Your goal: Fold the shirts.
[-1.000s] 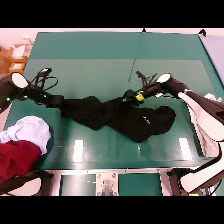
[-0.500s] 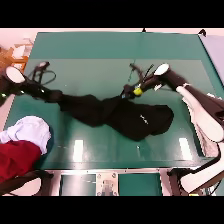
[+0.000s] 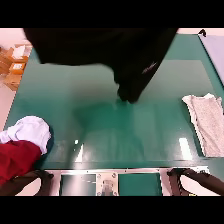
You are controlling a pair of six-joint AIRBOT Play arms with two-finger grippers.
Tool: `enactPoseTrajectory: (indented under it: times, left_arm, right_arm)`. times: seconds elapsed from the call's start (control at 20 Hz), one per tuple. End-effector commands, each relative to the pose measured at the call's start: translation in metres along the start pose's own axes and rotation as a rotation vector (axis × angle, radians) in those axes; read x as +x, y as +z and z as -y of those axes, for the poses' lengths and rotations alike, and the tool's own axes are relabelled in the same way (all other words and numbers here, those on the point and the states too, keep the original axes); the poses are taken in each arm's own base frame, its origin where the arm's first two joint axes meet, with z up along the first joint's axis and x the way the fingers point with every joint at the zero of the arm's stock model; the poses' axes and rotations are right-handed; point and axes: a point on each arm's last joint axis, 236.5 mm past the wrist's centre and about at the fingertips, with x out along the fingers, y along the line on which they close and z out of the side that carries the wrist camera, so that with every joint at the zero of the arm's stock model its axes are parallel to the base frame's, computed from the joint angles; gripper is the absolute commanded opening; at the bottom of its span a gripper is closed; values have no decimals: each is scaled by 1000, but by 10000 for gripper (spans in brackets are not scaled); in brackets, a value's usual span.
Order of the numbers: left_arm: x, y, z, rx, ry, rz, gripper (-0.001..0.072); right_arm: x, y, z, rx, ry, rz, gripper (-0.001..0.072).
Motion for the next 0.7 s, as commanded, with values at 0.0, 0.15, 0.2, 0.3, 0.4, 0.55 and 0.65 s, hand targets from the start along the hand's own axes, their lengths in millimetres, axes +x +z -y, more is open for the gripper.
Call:
enactPoseTrajectory:
  times: [0.0,0.15,0.2,0.3,0.4,0.55,0.65]
  left_arm:
    - [-74,36,40,32,-24,157,30]
    - [-103,39,55,55,-30,209,31]
    - [-115,41,61,61,-32,234,30]
    - [-123,40,66,66,-32,241,30]
    - [-119,30,65,58,-35,196,30]
    - [-80,0,47,3,-37,64,30]
    - [-37,-45,28,-72,-40,-86,30]
  right_arm:
    - [-108,60,-53,-207,-150,262,16]
    - [-155,73,-90,-276,-164,369,17]
    - [-164,73,-99,-289,-163,386,16]
    - [-168,73,-102,-293,-162,390,17]
    - [-156,66,-92,-271,-162,361,17]
    - [-107,28,-54,-158,-137,231,17]
    - [-56,-23,-16,-35,-109,104,17]
